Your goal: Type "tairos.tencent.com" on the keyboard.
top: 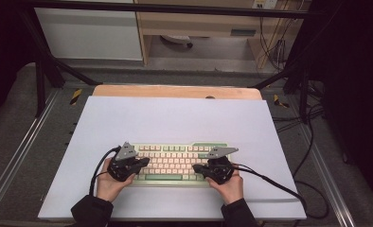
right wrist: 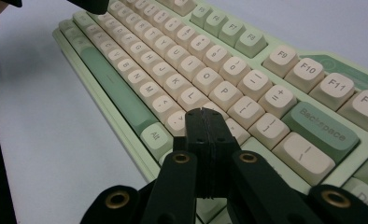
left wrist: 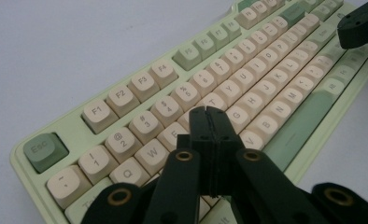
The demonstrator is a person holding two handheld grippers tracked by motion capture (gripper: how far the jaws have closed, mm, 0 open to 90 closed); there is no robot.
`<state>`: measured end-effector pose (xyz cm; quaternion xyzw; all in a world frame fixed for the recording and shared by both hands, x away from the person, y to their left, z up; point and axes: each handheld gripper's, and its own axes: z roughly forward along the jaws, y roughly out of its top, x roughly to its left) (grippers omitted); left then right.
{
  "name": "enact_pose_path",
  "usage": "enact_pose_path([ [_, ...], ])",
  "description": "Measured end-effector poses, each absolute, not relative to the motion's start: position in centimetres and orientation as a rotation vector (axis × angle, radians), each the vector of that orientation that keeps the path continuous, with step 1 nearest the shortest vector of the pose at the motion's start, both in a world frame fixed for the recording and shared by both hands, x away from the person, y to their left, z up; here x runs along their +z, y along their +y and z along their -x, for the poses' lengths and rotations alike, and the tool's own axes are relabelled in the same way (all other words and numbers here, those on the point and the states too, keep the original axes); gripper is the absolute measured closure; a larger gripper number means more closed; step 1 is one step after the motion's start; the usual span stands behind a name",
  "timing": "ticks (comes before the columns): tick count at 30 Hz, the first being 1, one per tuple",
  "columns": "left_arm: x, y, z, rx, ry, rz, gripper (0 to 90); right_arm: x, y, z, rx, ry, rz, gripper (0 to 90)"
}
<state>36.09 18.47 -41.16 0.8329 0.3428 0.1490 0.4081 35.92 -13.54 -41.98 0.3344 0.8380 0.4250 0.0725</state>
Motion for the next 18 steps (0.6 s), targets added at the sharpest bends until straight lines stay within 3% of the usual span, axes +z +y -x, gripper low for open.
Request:
enact_pose_path([
  [18,-41.6,16.3,-37.8,0.379,0.879,-2.103,89.7,-42.1,-14.1,-35.8,1.278,2.51,-1.009,90.0],
])
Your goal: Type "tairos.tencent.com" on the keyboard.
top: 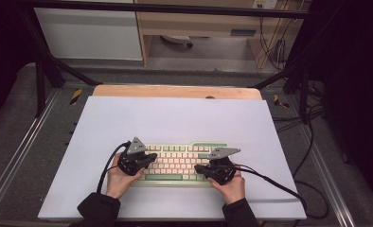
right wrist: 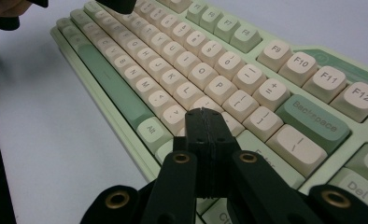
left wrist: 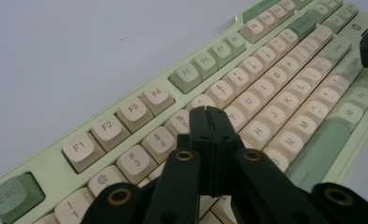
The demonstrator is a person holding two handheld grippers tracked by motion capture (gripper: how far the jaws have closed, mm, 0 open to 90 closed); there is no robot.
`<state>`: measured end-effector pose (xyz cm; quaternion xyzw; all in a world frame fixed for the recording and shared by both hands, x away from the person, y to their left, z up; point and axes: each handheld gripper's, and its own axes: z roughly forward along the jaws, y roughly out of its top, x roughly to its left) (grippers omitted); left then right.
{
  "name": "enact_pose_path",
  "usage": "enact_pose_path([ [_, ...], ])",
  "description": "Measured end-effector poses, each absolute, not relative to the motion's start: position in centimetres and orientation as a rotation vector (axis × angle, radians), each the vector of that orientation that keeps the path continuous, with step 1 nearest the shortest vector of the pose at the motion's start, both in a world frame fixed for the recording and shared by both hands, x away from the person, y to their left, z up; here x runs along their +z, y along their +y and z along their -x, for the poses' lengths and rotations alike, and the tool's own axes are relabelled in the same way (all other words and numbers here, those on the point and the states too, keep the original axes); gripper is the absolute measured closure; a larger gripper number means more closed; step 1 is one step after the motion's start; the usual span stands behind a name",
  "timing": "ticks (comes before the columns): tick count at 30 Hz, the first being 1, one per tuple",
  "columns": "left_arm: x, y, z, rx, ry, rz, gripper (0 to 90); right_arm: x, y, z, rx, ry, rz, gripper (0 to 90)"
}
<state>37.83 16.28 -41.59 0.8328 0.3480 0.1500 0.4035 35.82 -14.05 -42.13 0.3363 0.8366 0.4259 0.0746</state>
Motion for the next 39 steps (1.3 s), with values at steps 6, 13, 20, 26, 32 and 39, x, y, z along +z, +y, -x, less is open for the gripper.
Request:
enact_pose_path([
  [6,-42.0,16.2,-38.0,0.381,0.886,-2.11,89.7,-42.2,-14.0,-35.8,1.283,2.511,-1.01,90.0],
  [13,-42.4,16.2,-38.1,0.387,0.89,-2.121,89.7,-42.2,-14.0,-35.7,1.281,2.513,-1.012,90.0],
  [20,-42.7,16.1,-38.1,0.388,0.888,-2.127,89.7,-42.2,-14.0,-35.7,1.283,2.512,-1.009,90.0],
  [26,-42.9,16.1,-38.1,0.388,0.885,-2.132,89.7,-42.1,-14.1,-35.7,1.283,2.51,-1.01,90.0],
  [32,-43.0,16.1,-38.0,0.388,0.882,-2.132,89.7,-42.1,-14.1,-35.7,1.286,2.508,-1.006,90.0],
  [39,-42.3,16.6,-37.6,0.391,0.869,-2.111,89.7,-41.9,-14.2,-35.6,1.29,2.505,-1.007,90.0],
])
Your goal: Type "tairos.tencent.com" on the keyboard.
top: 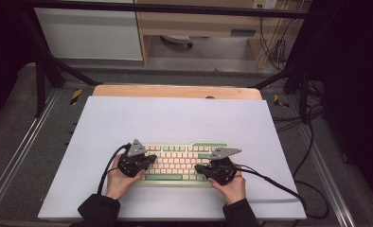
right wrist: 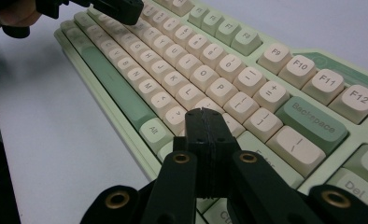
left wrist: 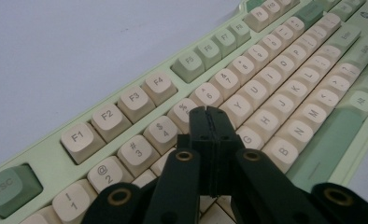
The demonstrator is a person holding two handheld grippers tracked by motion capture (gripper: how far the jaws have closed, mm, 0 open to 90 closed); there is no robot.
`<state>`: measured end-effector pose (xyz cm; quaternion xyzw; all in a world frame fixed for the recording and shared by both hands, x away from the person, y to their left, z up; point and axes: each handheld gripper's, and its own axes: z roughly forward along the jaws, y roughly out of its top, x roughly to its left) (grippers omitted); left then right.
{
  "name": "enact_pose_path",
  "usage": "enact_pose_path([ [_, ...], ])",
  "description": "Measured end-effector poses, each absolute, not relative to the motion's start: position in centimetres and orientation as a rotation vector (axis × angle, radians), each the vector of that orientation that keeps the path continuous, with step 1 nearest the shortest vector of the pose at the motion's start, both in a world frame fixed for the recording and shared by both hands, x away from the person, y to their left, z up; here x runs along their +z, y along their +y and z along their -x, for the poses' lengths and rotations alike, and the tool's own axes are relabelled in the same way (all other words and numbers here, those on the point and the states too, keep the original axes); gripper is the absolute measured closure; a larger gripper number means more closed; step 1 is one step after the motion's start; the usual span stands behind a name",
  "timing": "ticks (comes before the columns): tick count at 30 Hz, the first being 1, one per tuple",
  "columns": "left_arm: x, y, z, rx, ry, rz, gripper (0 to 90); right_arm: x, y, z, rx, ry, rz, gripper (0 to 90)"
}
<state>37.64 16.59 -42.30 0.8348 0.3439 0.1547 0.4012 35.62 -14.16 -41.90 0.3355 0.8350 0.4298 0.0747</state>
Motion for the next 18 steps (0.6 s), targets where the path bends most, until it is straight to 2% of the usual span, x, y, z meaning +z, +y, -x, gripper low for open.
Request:
enact_pose_path([
  [18,-41.8,18.5,-36.3,0.39,0.862,-2.101,89.7,-41.7,-14.2,-35.5,1.301,2.5,-1.009,90.0],
])
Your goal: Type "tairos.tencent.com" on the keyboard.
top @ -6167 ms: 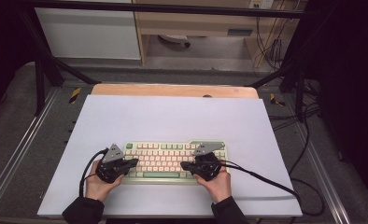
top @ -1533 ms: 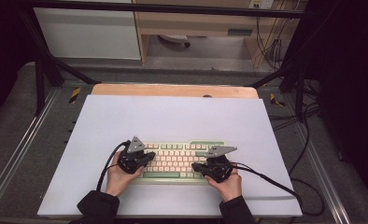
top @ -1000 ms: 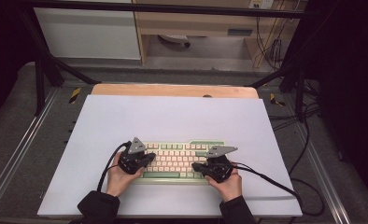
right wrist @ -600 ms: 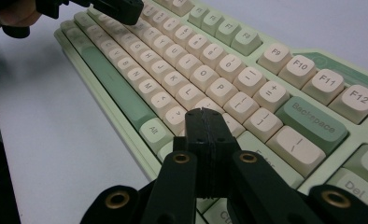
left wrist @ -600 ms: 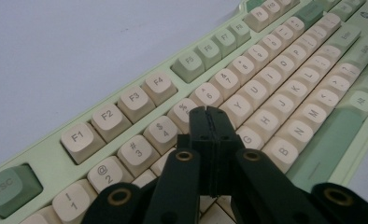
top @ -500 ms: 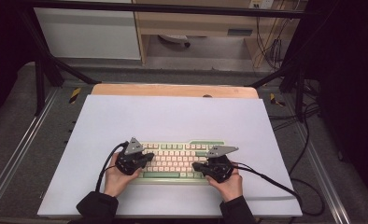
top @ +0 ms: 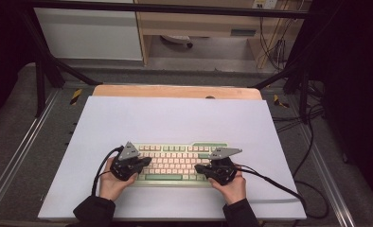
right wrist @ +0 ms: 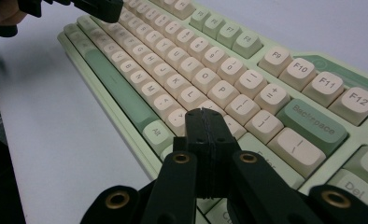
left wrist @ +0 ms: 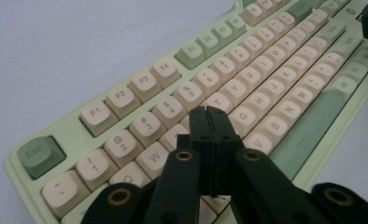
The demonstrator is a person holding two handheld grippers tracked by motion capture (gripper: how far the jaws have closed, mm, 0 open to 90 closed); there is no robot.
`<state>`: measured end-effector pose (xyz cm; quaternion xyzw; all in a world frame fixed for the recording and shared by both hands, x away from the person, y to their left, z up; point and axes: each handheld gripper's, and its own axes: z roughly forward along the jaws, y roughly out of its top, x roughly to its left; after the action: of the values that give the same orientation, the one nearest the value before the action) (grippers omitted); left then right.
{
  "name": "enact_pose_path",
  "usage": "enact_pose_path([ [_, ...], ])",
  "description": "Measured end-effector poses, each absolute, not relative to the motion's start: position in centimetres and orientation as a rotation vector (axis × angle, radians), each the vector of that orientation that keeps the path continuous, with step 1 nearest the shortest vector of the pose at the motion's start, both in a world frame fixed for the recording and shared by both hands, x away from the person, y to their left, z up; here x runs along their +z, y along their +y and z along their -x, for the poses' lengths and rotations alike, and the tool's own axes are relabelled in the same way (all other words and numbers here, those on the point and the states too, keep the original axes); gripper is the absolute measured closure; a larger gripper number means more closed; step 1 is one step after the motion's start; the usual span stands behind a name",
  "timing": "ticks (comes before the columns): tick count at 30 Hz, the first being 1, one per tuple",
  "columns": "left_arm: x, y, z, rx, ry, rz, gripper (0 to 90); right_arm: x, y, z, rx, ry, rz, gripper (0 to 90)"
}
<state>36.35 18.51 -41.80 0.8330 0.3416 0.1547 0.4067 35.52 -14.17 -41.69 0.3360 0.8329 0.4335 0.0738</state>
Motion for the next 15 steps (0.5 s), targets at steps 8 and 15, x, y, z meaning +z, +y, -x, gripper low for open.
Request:
enact_pose_path([
  [8,-41.9,20.1,-35.8,0.388,0.883,-2.088,89.7,-41.7,-14.0,-35.5,1.307,2.502,-1.01,90.0],
  [15,-42.0,21.2,-35.2,0.391,0.892,-2.078,89.6,-41.6,-13.3,-35.6,1.3,2.516,-0.986,90.0],
])
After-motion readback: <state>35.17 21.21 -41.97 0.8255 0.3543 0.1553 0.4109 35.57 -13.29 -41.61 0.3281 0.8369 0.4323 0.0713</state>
